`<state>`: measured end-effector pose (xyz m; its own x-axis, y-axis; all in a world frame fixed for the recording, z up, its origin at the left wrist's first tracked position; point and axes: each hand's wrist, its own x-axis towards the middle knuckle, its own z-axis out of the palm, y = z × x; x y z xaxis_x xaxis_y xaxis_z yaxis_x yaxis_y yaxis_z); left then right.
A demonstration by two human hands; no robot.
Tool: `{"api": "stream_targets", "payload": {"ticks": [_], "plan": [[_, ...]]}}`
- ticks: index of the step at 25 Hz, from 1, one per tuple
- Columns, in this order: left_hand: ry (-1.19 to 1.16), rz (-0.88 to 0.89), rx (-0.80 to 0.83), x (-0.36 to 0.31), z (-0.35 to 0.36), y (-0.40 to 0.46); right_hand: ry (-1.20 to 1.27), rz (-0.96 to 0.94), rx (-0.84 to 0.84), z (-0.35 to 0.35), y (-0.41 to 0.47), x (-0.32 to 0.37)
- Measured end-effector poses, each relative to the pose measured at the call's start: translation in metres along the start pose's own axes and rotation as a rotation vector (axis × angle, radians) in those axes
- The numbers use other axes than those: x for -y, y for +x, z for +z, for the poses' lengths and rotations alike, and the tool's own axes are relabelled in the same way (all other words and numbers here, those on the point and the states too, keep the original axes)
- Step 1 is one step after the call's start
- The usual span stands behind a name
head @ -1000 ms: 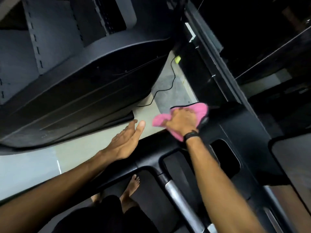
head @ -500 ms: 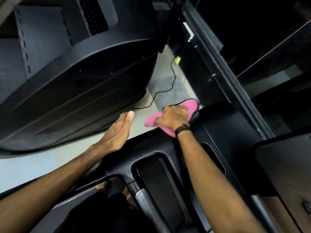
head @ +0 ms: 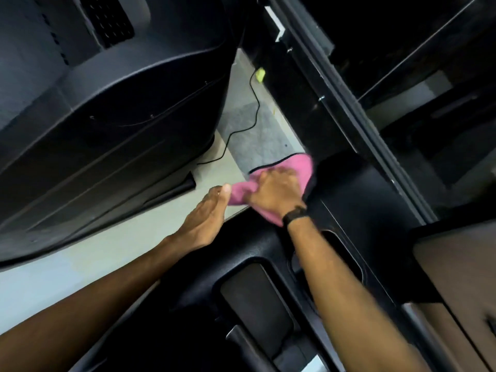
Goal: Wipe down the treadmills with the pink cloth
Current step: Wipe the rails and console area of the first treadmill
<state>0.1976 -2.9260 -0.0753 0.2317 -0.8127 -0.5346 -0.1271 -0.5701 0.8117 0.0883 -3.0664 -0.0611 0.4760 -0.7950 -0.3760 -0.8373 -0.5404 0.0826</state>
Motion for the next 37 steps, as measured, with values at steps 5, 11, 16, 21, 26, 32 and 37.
{"api": "stream_targets", "payload": {"ticks": [5, 11, 16, 21, 26, 32, 37], "plan": [[-0.044, -0.007, -0.026, 0.016, -0.015, 0.025, 0.228, -0.032, -0.264, -0.001, -0.072, -0.030], [0.019, 0.003, 0.055, 0.015, -0.002, 0.026, -0.043, 0.146, -0.114, -0.009, -0.003, -0.017], [-0.040, 0.020, 0.019, 0.016, -0.003, 0.032, 0.215, 0.032, -0.254, 0.003, -0.071, -0.022], [-0.014, 0.009, 0.014, 0.016, -0.009, 0.022, -0.063, 0.298, -0.117, -0.021, 0.027, -0.075], [0.031, 0.163, -0.015, 0.003, -0.002, 0.018, 0.077, 0.006, -0.300, 0.016, -0.061, 0.008], [0.108, 0.183, 0.012, -0.009, 0.006, 0.003, 0.229, 0.494, -0.464, -0.006, -0.034, -0.084], [0.254, 0.453, -0.047, -0.018, 0.027, 0.005, 0.286, 0.248, -0.486, 0.024, -0.089, -0.042]]}}
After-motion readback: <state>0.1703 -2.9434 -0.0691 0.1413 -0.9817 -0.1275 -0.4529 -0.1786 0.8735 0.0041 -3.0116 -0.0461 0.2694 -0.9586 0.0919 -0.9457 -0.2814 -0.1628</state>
